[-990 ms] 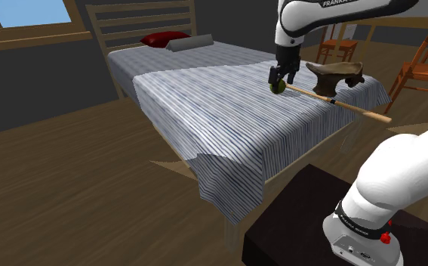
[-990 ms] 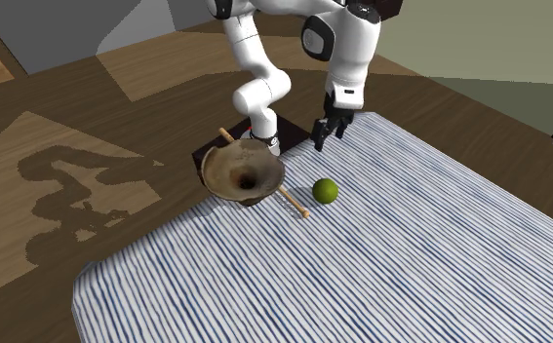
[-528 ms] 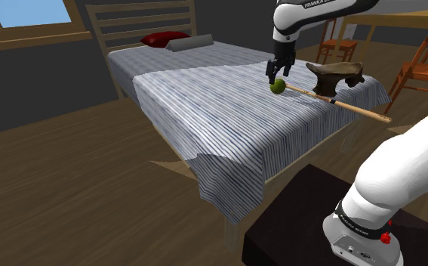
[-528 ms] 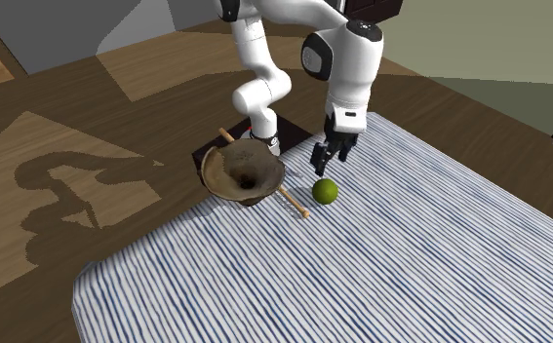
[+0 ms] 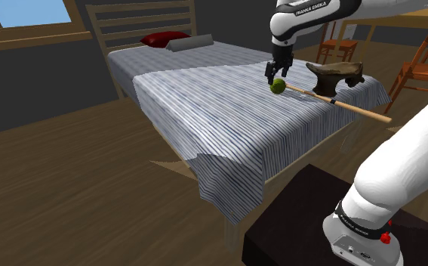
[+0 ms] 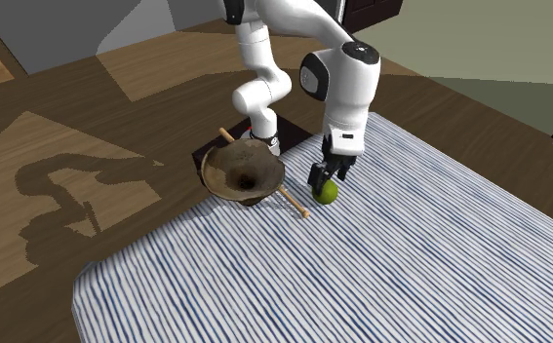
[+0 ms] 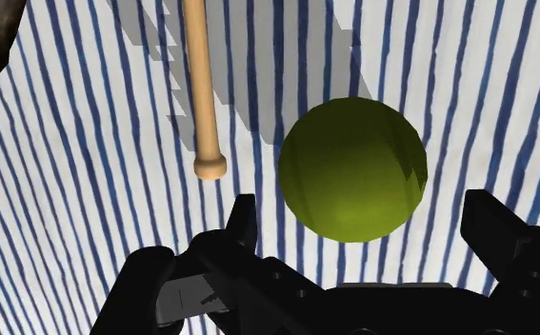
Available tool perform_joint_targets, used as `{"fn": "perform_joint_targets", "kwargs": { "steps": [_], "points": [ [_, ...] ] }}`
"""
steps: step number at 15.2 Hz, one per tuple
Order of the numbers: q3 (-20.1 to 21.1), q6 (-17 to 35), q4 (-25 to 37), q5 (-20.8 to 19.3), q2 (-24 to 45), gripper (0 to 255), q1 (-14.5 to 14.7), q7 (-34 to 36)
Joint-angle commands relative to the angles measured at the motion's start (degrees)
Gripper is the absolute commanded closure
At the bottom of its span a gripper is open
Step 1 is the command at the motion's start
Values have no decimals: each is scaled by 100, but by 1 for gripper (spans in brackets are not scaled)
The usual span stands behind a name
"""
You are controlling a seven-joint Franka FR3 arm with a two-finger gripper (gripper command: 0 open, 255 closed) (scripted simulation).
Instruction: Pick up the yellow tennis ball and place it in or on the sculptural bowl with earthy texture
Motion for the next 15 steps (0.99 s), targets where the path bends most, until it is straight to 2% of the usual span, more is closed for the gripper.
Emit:
{"fn": "perform_joint_targets", "kwargs": {
  "steps": [1, 2, 10, 11, 15],
  "points": [
    [-14, 162, -124, -3, 35, 0, -6, 5],
    [-27, 282, -208, -4, 70, 0, -12, 3],
    [-27, 282, -208, -4, 70, 0, -12, 3],
    [-27, 282, -208, -4, 70, 255, -12, 3],
    [-27, 282, -208, -4, 70, 255, -12, 3]
  ]
}}
